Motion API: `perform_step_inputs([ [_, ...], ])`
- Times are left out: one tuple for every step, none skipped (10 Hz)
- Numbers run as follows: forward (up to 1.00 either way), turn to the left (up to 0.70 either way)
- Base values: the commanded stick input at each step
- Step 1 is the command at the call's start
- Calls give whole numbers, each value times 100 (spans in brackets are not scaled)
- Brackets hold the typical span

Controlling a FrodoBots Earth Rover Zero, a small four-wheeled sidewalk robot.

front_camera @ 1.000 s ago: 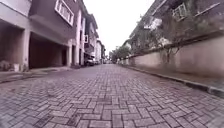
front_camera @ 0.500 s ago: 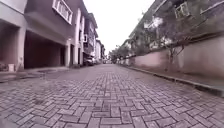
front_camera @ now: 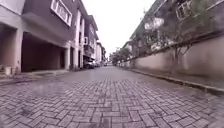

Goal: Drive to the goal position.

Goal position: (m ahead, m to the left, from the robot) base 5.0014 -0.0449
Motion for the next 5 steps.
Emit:
perform_step_inputs([
  [70, 0],
  [70, 0],
  [70, 16],
  [70, 35],
  [70, 35],
])
